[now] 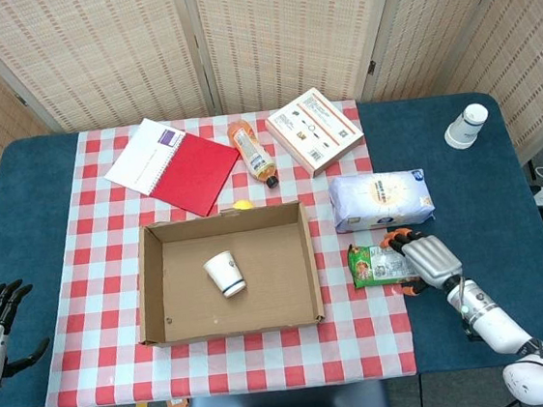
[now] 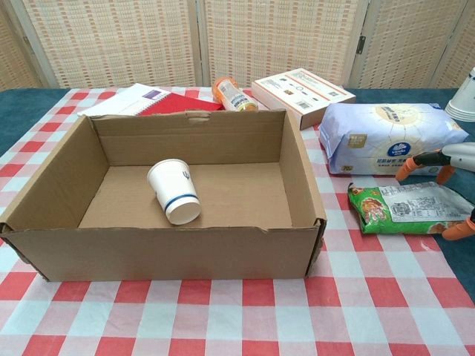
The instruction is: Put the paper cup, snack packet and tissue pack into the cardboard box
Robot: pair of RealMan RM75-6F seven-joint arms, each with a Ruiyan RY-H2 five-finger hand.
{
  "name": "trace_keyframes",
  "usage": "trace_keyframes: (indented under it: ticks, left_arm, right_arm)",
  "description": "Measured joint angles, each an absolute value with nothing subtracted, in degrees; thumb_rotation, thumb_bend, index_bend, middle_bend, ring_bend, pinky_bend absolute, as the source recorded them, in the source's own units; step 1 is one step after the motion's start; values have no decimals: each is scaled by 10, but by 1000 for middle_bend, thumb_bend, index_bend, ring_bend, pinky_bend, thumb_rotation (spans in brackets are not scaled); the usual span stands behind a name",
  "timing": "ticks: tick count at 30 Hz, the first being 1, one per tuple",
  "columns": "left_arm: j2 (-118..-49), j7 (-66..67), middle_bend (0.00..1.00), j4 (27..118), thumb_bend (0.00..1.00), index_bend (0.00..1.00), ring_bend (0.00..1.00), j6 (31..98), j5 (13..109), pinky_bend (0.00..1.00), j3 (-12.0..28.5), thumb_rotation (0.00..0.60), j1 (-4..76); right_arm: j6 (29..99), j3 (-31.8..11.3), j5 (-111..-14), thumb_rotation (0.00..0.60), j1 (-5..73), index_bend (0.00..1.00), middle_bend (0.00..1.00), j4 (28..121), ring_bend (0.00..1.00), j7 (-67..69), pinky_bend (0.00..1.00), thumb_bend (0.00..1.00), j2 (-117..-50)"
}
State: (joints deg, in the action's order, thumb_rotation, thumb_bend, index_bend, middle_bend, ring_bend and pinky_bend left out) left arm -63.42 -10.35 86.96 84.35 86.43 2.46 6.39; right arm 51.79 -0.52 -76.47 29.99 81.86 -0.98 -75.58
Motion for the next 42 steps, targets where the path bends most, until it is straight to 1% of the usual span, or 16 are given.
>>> trace_keyframes:
  ticks: [5,8,12,16,21,32,36,42]
  left_arm:
    - [-634,-106,47,868,242,145,0,843,864,283,25,600,64]
    - [-634,-106,47,868,242,145,0,843,864,283,25,600,64]
    - [-634,-105,47,869,242,145,0,844,864,283,25,600,63]
    - [-635,-105,47,869,242,145,0,845,864,283,25,600,63]
    - [-635,-105,47,869,243,145,0,846,864,283,25,600,62]
    - [-634,-110,47,867,242,145,0,849,864,283,26,600,61]
    - [-633,-113,47,867,242,145,0,848,864,283,27,600,61]
    - [-632,-115,47,867,242,145,0,851,865,283,27,600,61]
  right_arm:
    - [512,-8,-759,600,301,259,164,808,121,-11,279,0,-765]
    - [508,-8,-756,600,300,281,192,803,145,-13,291,0,-769]
    - [508,-9,-753,600,299,371,246,798,204,-16,337,0,-774]
    - [514,-10,-750,600,296,455,300,792,274,-24,418,10,-781]
    - [520,-13,-744,600,291,520,344,784,322,-34,474,53,-790]
    - [549,-16,-753,600,282,742,503,785,502,-45,694,230,-796]
    - [573,-18,-768,600,276,782,533,799,531,-47,728,274,-789]
    - [602,-19,-789,600,269,805,548,837,550,-51,745,294,-768]
